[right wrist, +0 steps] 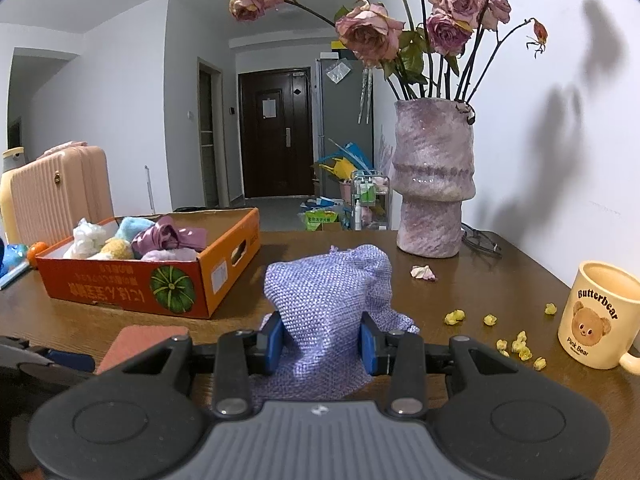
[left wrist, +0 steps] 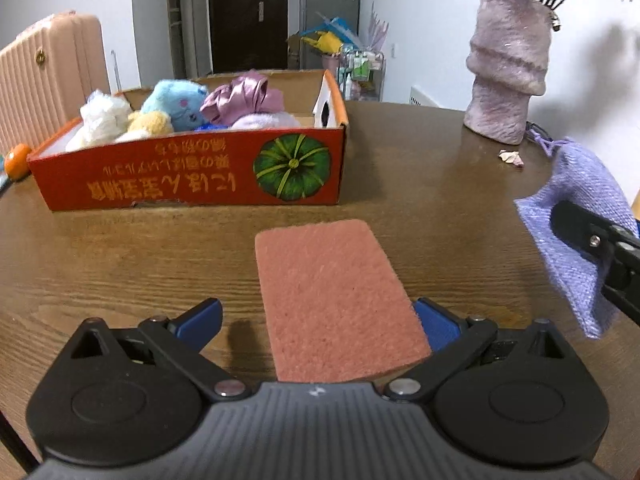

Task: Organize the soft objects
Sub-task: 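Close the left tool on the pink sponge while the right tool holds the pouch, then carry the sponge and pouch in both tools over the box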

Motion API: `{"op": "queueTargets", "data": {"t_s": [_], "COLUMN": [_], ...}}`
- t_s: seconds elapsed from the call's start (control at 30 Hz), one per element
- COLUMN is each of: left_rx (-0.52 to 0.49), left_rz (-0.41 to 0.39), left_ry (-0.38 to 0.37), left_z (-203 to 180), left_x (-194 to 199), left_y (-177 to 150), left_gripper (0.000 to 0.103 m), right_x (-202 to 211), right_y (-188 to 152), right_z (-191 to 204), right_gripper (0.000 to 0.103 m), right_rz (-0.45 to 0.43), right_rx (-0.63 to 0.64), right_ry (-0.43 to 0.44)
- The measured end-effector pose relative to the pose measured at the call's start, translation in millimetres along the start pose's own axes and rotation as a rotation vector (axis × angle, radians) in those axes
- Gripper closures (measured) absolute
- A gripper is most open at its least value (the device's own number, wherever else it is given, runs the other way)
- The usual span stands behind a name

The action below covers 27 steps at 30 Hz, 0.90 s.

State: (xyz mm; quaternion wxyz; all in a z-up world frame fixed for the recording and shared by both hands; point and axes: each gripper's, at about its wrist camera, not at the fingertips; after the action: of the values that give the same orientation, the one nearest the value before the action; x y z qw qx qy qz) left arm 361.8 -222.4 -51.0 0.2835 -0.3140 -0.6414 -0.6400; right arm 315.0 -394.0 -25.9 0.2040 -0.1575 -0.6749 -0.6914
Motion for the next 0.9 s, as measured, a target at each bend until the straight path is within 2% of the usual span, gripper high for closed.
{"op": "queueTargets", "data": {"t_s": [0.13, 0.2, 0.33, 0.37, 0.63, 0.9], "left_rx": [0.01, 0.007, -0.005, -0.011, -0.011, -0.004], "left_rz": [0.015, 0.017, 0.008, 0.004, -0.013, -0.067], "left_ry": [-0.006, -0.011, -0.023, -0.03, -0.058, -0.056], "left_z": [3.3, 3.9, 4.0, 4.2, 10.9, 24.5], "left_x": [-4.1, -5.0, -4.2, -3.1, 2.6, 16.8], "left_y": [-0.3, -0.3, -0.4, -0.6, -2.6, -4.1], "left_gripper": [0.0, 0.004, 0.026, 0.028, 0.03, 0.03], "right_x": [-2.3, -3.3, -6.8, -7.0, -4.2, -0.2], "right_y": [-1.9, -2.8, -4.6, -5.1, -4.3, -4.0], "right_z": [0.9, 1.9, 4.9, 5.8, 8.4, 20.8], "right_gripper": [0.066, 0.066, 0.066, 0.066, 0.066, 0.066], "right_rz": [0.005, 0.009, 0.017, 0.018, 0.001, -0.019], "right_rx": [0.0, 0.002, 0.013, 0.015, -0.005, -0.028], "right_ry": [-0.013, -0.019, -0.03, -0.033, -0.041, -0.041]}}
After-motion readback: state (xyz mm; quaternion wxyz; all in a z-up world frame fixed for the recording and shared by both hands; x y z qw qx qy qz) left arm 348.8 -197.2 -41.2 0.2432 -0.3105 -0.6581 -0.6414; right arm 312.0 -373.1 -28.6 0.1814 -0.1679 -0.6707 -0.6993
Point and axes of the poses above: each gripper's, at about its wrist camera, not at the fingertips, and x roughly against the way its jaws point, z to its left, y to its top, and after that the axes turned 7 degrees about z, right-handed
